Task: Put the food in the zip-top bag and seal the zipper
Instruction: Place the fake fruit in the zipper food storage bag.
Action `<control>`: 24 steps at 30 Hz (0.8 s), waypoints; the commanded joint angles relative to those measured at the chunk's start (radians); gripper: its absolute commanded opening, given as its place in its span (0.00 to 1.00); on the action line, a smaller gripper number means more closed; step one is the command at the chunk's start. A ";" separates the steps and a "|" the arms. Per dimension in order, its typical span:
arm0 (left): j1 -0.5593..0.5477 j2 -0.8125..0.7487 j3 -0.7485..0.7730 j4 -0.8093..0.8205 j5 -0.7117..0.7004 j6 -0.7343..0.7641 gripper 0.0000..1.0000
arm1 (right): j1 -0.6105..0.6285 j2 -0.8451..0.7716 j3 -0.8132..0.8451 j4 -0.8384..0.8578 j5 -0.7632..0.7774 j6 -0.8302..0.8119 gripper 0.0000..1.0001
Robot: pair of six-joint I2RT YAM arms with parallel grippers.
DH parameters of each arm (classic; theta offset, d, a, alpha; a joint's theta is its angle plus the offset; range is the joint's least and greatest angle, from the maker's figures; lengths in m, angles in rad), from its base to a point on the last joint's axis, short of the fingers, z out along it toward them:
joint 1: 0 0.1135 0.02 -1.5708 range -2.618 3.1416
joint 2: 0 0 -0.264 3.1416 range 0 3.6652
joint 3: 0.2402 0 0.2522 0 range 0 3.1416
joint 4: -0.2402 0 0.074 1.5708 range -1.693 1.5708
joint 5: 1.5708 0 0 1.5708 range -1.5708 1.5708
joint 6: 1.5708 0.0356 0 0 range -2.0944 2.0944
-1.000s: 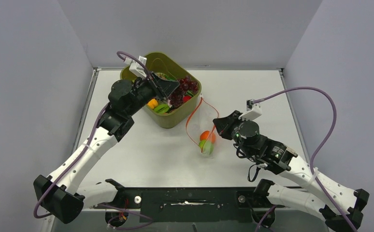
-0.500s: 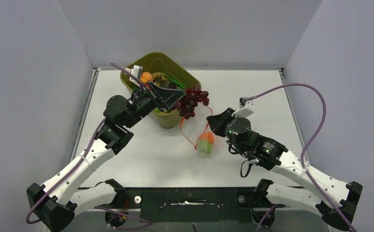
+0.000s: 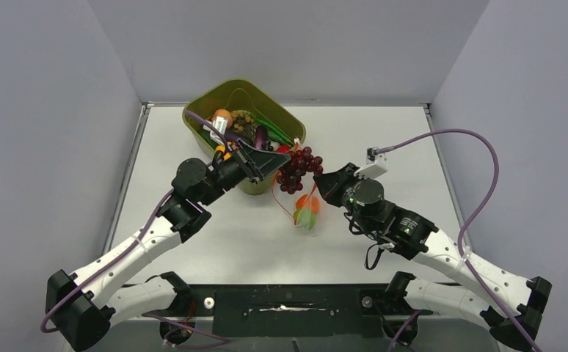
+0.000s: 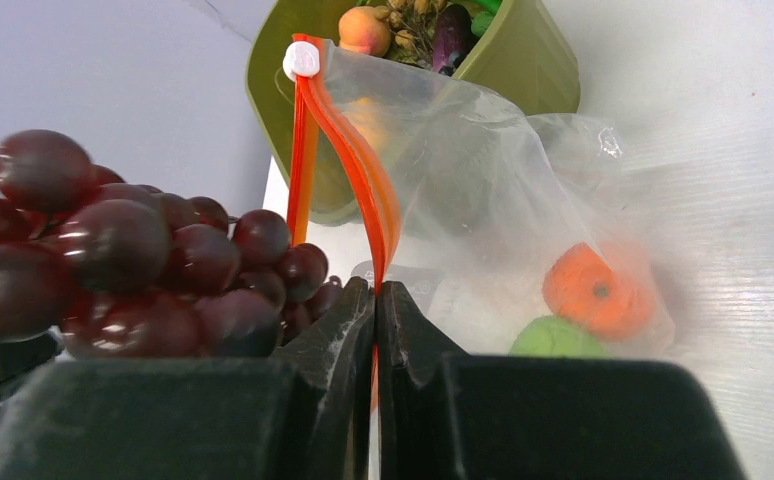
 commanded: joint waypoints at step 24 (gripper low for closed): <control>-0.053 0.015 0.065 -0.261 -0.196 0.203 0.09 | -0.005 -0.024 0.023 0.094 0.021 -0.017 0.00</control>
